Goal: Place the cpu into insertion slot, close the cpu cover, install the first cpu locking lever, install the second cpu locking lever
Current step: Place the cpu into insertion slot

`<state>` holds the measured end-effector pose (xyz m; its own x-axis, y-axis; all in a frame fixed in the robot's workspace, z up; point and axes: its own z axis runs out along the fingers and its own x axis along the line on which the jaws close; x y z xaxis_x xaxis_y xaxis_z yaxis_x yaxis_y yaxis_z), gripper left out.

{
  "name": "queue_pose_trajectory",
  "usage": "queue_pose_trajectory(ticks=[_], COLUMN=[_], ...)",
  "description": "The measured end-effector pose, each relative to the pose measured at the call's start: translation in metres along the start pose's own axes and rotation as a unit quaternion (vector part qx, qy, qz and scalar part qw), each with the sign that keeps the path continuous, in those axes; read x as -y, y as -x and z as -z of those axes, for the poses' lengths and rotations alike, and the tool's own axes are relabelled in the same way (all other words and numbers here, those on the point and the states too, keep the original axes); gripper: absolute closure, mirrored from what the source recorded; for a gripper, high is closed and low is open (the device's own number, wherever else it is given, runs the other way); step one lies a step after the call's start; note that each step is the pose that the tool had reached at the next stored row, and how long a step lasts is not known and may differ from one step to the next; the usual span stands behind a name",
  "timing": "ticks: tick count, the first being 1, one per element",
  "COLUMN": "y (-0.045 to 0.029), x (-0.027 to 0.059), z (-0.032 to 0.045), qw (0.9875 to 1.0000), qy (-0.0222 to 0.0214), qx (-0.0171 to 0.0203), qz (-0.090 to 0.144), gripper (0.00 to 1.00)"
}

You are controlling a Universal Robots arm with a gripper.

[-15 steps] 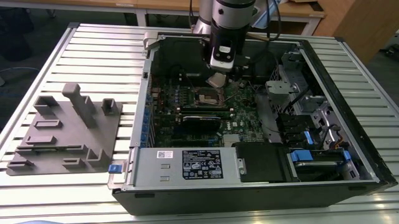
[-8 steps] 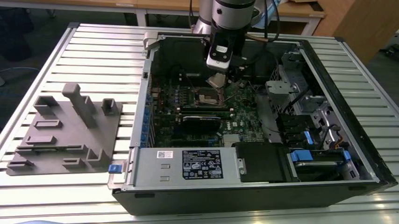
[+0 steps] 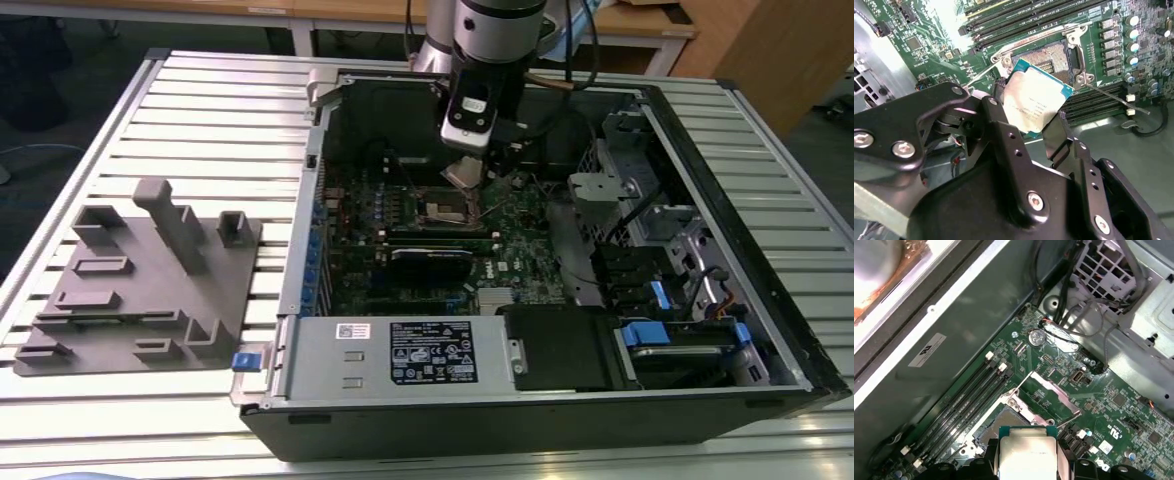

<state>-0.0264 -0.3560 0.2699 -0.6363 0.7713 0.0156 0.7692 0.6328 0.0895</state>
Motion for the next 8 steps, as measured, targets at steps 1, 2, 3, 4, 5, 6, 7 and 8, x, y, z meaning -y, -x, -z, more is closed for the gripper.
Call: queue_pose_trajectory(ticks=[1,2,3,4,5,6,7,8], y=[0.0000,0.0000,0.0000,0.0000,0.0000,0.0000,0.0000,0.0000], x=[0.0000,0.0000,0.0000,0.0000,0.0001,0.0001,0.0001,0.0001], z=[-0.0001,-0.0002,-0.0003,-0.0004,-0.0006,-0.0007,-0.0008,-0.0010], qw=[1.0000,0.9998,0.9996,0.9994,0.9990,0.9985,0.9980,0.9974], qy=[0.0002,0.0003,0.0004,0.0005,0.0007,0.0008,0.0010,0.0011], qx=[0.0007,0.0016,0.0024,0.0032,0.0040,0.0048,0.0056,0.0065], qz=[-0.008,-0.018,-0.027,-0.036,-0.045,-0.054,-0.063,-0.072], gripper=[0.46,0.46,0.46,0.46,0.46,0.46,0.46,0.46])
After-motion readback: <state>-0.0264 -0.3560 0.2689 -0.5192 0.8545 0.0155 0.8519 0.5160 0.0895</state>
